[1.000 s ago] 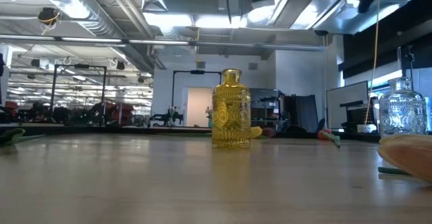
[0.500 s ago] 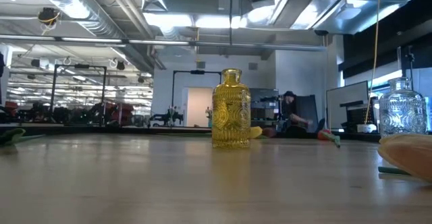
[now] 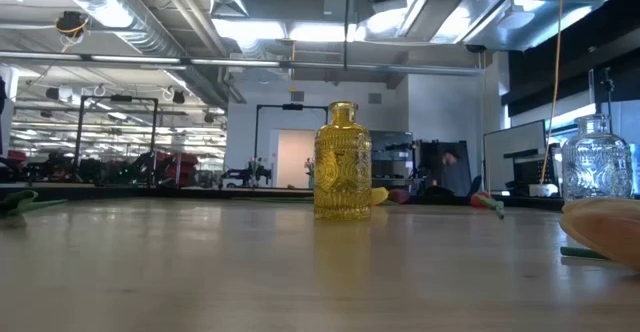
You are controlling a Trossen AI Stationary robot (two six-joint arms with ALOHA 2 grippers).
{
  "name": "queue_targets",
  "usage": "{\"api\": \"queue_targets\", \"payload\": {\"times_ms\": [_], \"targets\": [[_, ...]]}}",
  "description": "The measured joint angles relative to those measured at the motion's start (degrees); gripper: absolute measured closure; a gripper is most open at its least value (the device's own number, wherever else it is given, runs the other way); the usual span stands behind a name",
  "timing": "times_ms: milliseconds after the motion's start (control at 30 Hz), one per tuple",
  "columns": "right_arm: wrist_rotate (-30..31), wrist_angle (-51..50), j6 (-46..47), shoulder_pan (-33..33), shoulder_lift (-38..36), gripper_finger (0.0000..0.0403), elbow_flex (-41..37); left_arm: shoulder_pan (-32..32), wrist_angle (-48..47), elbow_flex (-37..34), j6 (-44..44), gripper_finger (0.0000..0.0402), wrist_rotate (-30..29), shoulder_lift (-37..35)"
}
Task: Sort flowers into vase by color
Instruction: Put the top left white tulip into the transparent vase
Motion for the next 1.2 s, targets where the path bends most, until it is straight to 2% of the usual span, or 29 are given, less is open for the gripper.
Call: {"api": "queue_targets", "payload": {"times_ms": [233,367,467,633,733,867,1033,1200], "targets": [[-3.69,-1.71,-0.48,0.04,-0.04,0.0390,0.03,-0.19,-0.04,-0.02,-0.61,0.0369,-0.22,0.00],[-3.20,-1.78,-0.51,0.04,-0.04,0.0386,0.01,-0.21,-1.18,-0.04,-1.34,0.0333,-0.69,-0.84],[-3.16,-1.57,-0.70,-0.01,-0.04,0.0395,0.01,-0.21,-5.61,-0.04,-1.38,0.0304,-1.25,-3.04],[-0.93,-2.80,-1.90,-0.01,-2.16,0.0393,-0.08,-1.10,-17.96,-0.07,-2.77,0.0266,-4.94,-8.77],[1.34,-8.19,-2.11,0.00,-5.42,0.0398,-0.03,-2.70,-26.75,-0.04,-4.49,0.0248,-7.95,-13.67],[9.61,-21.24,-0.74,1.09,-11.03,0.0398,-0.03,-5.13,-34.92,-0.08,-5.10,0.0236,-7.93,-18.91],[26.86,-33.33,2.28,6.85,-17.86,0.0399,-0.01,-8.31,-35.53,-0.09,-7.83,0.0244,-8.98,-23.07],[38.56,-42.85,8.34,11.61,-23.22,0.0400,-0.02,-11.29,-35.63,-0.09,-13.87,0.0248,-8.94,-24.97]]}}
